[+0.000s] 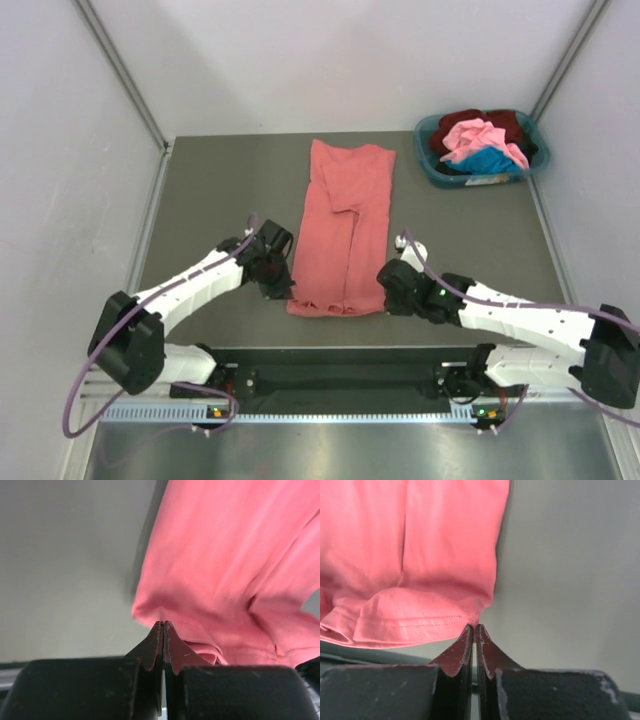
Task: Fold and stack the t-shirts
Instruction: Fold the tshirt
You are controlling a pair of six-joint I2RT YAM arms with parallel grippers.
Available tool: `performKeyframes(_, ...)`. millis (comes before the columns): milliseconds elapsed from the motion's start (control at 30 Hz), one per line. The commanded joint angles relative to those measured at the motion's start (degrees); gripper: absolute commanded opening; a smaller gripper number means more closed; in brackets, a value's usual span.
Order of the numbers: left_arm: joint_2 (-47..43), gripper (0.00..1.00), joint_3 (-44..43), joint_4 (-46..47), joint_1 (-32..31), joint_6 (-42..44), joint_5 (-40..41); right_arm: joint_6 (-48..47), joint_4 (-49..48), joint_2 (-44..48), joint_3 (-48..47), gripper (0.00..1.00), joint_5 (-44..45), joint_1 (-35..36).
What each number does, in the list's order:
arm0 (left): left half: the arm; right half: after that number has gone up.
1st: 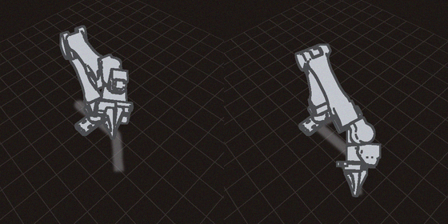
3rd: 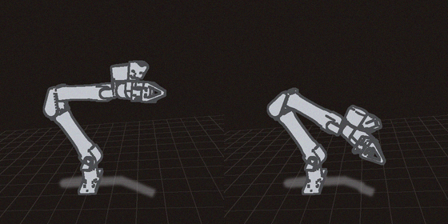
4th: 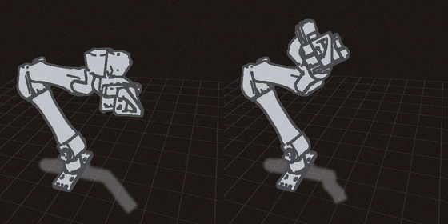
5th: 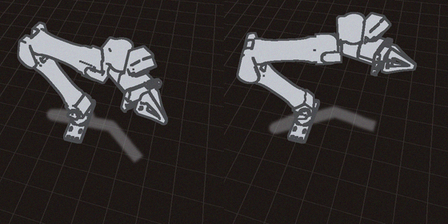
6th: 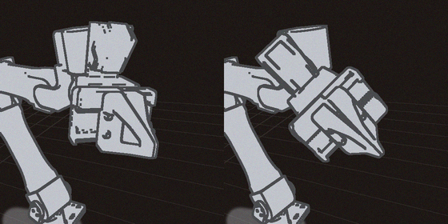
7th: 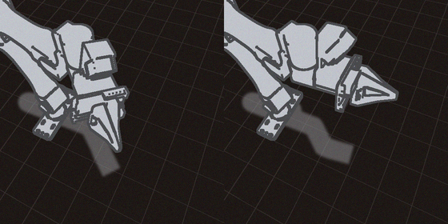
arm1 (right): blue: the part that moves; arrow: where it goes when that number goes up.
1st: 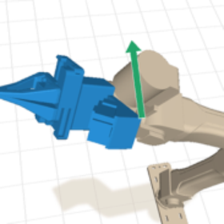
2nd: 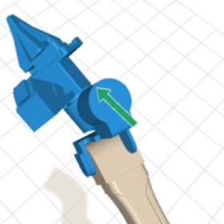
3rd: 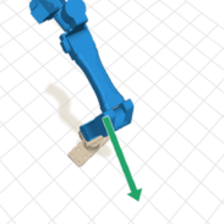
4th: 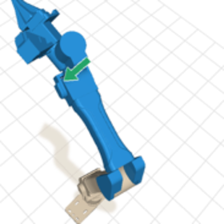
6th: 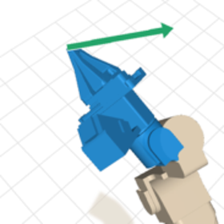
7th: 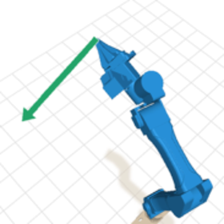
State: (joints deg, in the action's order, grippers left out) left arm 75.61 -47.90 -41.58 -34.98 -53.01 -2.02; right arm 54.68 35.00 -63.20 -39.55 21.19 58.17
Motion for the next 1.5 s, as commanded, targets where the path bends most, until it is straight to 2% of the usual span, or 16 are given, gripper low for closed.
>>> performKeyframes(0, 2.5, 0.00, -6.1, 1.1, 3.6, 4.7, 0.1, -9.5, 0.5, -1.9, -5.4, 0.00, -0.5, -3.0)
performKeyframes(367, 14.5, 0.00, -20.0, 4.1, 10.1, 11.4, -3.0, -20.2, -2.9, -12.9, -15.2, 0.00, -4.7, -15.1)
performKeyframes(467, 16.6, 0.00, -23.7, 0.6, 10.8, 15.5, -5.4, -21.2, -3.0, -15.1, -17.1, 0.00, -6.4, -16.4)
performKeyframes(500, 16.3, 0.05, -23.3, -1.2, 10.7, 16.5, -3.2, -21.1, -3.1, -15.5, -17.2, 0.00, -7.3, -16.3)
performKeyframes(567, 13.3, 0.10, -20.1, -0.8, 10.7, 15.8, -3.9, -20.6, -4.3, -16.3, -15.8, 0.00, -10.1, -16.2)
performKeyframes(600, 11.8, 0.19, -15.3, 0.1, 10.6, 14.5, -5.1, -19.7, -4.7, -16.3, -14.3, 0.00, -10.6, -16.2)
performKeyframes(667, 6.6, 0.25, -7.3, 3.4, 9.2, 13.2, -9.1, -19.2, -5.6, -15.7, -12.6, 0.00, -10.8, -16.2)
performKeyframes(867, -3.4, 0.31, 8.5, 11.0, 2.2, 4.7, -12.4, -17.4, -8.6, -12.6, -7.7, 0.00, -12.9, -16.1)
performKeyframes(967, -5.6, 0.38, 14.2, 16.5, -0.9, -2.0, -13.5, -17.2, -9.0, -11.6, -6.7, 0.00, -13.2, -16.0)
performKeyframes(1200, -11.5, 0.45, 20.7, 21.6, -4.8, -13.9, -7.7, -16.8, -9.2, -8.6, -4.3, 0.00, -13.7, -15.4)
performKeyframes(1467, -10.4, 0.45, 21.8, 23.4, -6.8, -15.7, -6.3, -14.7, -9.2, -4.6, -1.0, 0.00, -13.2, -15.1)
